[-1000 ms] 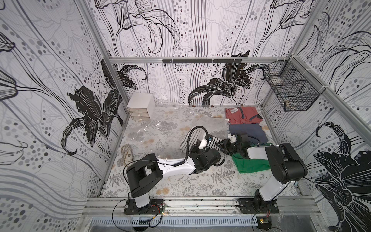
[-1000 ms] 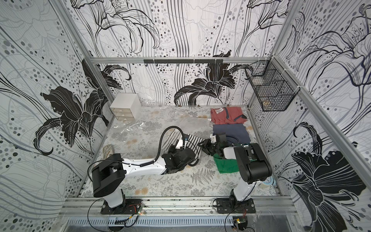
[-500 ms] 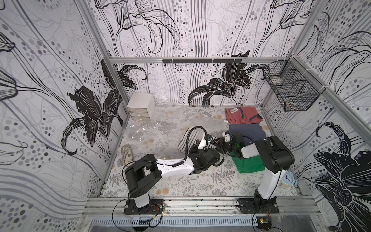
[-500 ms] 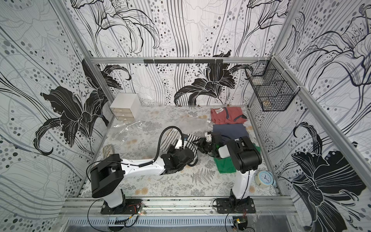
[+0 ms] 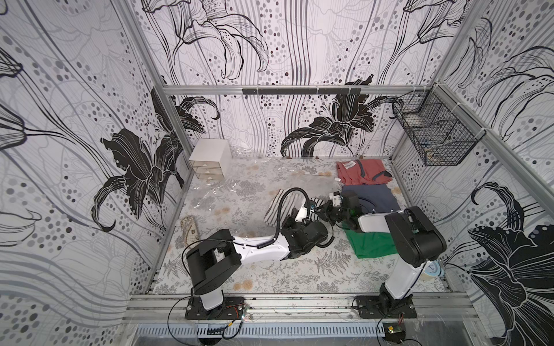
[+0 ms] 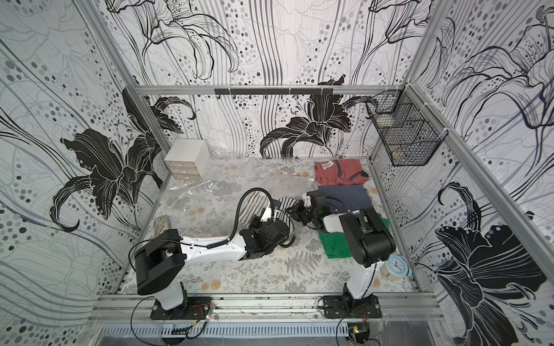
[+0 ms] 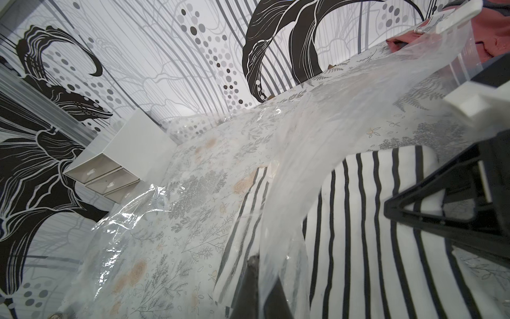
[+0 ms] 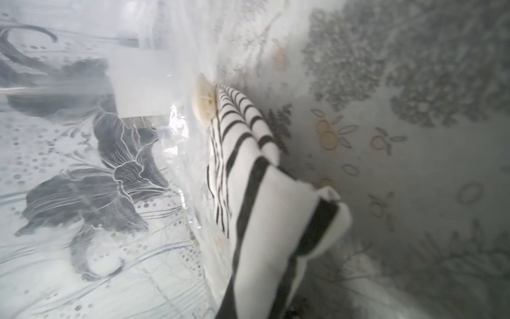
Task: Take the tank top out of the vacuum bag
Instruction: Take out the tank top from the vacuum bag.
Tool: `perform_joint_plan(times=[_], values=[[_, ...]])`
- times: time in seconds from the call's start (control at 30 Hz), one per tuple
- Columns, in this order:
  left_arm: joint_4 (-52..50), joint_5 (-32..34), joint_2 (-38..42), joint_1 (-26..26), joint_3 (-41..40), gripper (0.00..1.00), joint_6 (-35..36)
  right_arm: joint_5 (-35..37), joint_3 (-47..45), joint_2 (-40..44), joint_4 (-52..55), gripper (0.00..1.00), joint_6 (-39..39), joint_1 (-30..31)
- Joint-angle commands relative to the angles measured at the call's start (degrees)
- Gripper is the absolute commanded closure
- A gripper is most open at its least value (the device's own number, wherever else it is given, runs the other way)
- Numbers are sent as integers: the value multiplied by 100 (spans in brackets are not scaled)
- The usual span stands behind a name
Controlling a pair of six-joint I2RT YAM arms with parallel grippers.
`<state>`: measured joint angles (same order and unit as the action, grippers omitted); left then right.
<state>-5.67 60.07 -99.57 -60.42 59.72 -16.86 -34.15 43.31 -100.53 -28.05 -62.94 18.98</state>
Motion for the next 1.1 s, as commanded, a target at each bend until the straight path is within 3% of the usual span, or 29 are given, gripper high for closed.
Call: perform_joint_plan(times=[0.0,0.2,0.43,0.67,0.87,1.07], values=[[-88,14,86,84,83,100,-180,91,108,448,531,100,176,-50],[-123,-23,103,138,99,100,-181,-1,7,1114,1129,100,219,-335],[-24,-128,95,209,66,100,-119,116,579,1964,3681,100,1612,-819],[379,-443,-36,212,1,100,108,-151,2111,1836,6337,100,3514,-1559],[523,-546,-83,222,-28,100,201,585,3169,1844,7492,100,4219,-1630],[758,-626,104,259,-315,100,198,866,3535,1853,7902,100,4507,-1977]])
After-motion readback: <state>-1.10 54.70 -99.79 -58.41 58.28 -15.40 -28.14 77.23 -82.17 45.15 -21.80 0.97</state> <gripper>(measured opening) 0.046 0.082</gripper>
